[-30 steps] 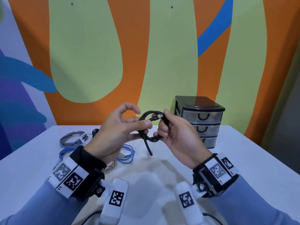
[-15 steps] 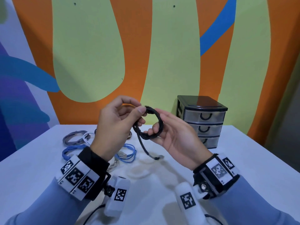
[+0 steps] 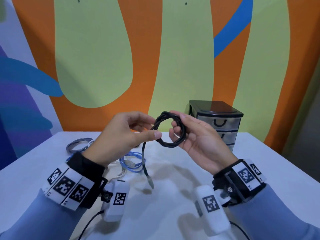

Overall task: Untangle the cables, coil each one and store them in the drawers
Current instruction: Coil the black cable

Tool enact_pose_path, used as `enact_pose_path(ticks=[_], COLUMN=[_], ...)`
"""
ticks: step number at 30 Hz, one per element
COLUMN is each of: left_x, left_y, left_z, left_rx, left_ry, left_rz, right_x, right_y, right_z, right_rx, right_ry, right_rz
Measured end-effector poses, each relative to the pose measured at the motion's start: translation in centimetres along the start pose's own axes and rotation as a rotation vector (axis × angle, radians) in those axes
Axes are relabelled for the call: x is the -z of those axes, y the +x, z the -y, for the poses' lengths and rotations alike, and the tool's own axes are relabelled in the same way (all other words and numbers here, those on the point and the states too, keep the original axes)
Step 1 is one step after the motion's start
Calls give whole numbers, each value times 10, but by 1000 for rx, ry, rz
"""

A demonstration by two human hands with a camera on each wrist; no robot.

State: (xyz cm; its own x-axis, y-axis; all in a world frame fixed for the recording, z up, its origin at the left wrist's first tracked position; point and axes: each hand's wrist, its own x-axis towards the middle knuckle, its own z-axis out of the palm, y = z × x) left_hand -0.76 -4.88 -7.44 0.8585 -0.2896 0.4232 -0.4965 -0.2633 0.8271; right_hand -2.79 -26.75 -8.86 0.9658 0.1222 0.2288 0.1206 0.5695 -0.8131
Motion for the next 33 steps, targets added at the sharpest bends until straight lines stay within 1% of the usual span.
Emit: enact_pose_path(ticks=[3,6,8,10,14,16,18,20,22,24,28,30,31,33], left_x=[7,6,-2,-11,-21,-23,-26,-30,-34,-38,-38,-38,-38,-37], left_y=[1,3,3,3,2,1,0,-1,-3,-5,-7,-9,-9,-8], left_z=[3,10,15,15,9,7,10,9,7,5,-2,-3,-4,-2], left_rx=[19,18,18,41,142,120,98,75,38,0,-29,-29,-25,-6], left_ry=[47,131,147,90,-226,-231,-183,-192,-213,-253,-388,-404,-387,-348], left_rz=[-43,-121,-151,-143,-71,-65,-106,-156,-170,-150,-25,13,8,-45], right_x=[2,0,-2,-4,-5,-5,-4,-4,-4,-1,3,4,5,6], right_y=[0,0,0,0,1,0,0,2,4,6,7,5,5,4], right_z=[2,-1,-6,-10,-11,-11,-12,-14,-15,-14,-11,-11,-11,-10], right_rx=[-5,-20,-19,-14,17,23,20,13,22,30,14,3,6,20], right_ry=[57,111,126,134,190,207,151,41,-39,-55,-64,-85,-100,-110], right_rz=[-19,18,53,78,93,98,96,62,20,4,71,106,113,104])
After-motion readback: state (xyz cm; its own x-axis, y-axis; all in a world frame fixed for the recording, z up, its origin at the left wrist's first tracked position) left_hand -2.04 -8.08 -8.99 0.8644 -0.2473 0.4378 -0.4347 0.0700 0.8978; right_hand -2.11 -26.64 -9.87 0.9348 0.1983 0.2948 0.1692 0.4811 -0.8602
